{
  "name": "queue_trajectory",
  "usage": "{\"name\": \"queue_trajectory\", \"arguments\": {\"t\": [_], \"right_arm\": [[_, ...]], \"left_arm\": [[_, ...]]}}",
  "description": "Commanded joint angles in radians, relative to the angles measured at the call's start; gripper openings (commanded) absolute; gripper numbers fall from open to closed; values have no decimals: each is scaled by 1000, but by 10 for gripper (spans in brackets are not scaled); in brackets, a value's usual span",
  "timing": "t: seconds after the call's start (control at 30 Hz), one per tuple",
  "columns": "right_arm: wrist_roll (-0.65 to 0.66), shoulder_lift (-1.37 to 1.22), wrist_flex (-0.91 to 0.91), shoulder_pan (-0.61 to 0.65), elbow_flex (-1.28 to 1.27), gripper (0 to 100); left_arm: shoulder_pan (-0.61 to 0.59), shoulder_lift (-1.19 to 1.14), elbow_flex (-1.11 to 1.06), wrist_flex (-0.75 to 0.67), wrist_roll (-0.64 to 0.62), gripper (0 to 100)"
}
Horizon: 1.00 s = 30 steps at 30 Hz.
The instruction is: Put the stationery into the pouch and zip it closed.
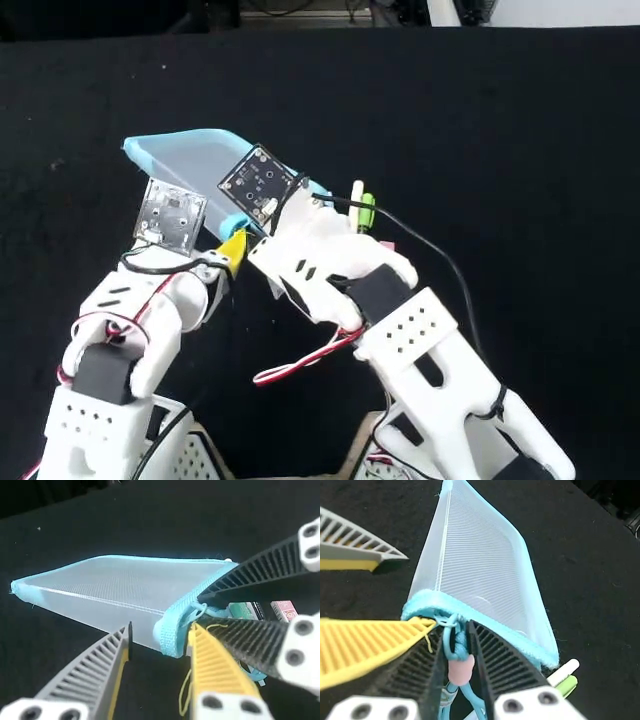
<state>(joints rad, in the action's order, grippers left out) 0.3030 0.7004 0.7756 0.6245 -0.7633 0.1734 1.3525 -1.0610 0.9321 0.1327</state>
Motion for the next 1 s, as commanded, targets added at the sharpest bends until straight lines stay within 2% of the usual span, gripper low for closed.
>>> {"name": "queue_trajectory", "arguments": {"t": [0.0, 0.2, 0.47, 0.63, 0.97], "right_arm": [[6, 42, -14, -3, 61, 11], [6, 42, -14, -5, 61, 11], [6, 42, 37, -5, 62, 11], [6, 42, 34, -5, 64, 11], [6, 42, 35, 0, -22, 11]], "left_arm": [[8, -15, 27, -20, -14, 195], [8, 0, 4, -28, -14, 195], [-51, 0, -81, -143, -14, 195], [-54, 6, -87, -141, -14, 193], [-51, 6, -48, -147, -14, 44]]}}
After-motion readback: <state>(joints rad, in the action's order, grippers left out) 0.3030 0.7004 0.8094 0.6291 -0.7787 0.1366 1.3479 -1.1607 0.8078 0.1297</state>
